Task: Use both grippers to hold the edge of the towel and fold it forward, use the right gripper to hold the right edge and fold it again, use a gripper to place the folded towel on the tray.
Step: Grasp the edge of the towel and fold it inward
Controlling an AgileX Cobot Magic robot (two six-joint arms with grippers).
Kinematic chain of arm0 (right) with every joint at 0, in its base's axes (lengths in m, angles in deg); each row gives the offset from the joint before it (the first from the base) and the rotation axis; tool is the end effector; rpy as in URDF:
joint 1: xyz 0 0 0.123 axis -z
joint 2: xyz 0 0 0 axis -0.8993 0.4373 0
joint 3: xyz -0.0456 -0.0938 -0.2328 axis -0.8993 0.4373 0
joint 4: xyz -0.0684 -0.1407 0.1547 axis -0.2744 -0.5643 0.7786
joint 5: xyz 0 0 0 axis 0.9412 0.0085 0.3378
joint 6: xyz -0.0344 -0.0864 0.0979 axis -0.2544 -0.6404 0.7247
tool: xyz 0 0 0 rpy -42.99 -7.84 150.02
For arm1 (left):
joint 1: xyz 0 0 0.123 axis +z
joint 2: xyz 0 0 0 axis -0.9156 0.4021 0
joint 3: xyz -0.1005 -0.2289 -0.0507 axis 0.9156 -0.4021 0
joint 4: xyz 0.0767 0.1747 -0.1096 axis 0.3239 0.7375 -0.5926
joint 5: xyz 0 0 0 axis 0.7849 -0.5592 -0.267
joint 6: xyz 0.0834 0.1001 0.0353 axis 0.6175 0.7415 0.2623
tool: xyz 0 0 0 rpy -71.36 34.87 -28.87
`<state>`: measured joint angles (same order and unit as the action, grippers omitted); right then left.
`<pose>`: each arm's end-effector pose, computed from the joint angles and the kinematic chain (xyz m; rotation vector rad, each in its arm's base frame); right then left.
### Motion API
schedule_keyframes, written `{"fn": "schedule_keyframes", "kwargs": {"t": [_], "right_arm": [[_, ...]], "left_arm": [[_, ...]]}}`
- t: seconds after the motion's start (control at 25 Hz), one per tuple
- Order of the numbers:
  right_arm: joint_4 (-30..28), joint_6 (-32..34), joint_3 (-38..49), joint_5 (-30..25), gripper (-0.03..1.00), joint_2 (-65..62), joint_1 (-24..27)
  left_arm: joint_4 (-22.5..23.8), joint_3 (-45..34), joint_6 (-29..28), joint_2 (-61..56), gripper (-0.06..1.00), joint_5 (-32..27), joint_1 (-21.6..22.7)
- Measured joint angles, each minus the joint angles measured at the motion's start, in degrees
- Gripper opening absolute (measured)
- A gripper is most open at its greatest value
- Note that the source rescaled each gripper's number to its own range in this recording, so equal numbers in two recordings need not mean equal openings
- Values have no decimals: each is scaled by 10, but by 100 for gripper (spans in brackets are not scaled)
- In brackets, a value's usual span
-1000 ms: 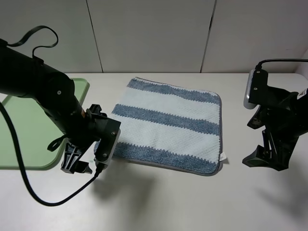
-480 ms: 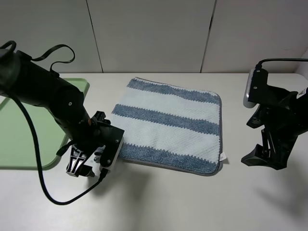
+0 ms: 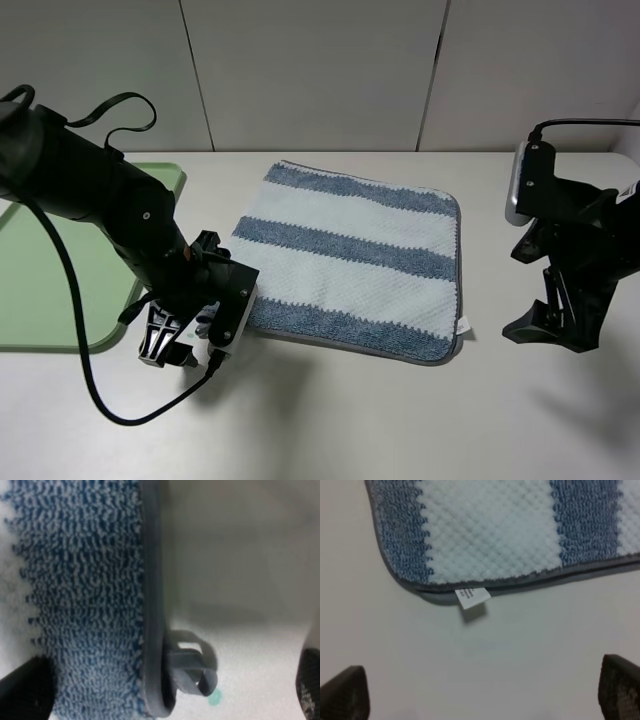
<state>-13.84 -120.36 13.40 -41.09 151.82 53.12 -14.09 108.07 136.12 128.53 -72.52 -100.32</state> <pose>0.2081 0.0660 0.1427 -1.5517 2.2781 0.0605 0.2427 -0.1591 0.0501 2.3093 1.7659 0.1592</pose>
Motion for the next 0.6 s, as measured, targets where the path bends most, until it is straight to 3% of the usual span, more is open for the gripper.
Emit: {"fn": "schedule_keyframes", "kwargs": {"t": [0.44,0.6], "right_arm": [[0,-26,0,26,100,90,-5],[-1,-29,0,63,100,101,-62]], "left_arm": [[0,0,0,0,98,3,0],[0,0,0,0,98,3,0]]}}
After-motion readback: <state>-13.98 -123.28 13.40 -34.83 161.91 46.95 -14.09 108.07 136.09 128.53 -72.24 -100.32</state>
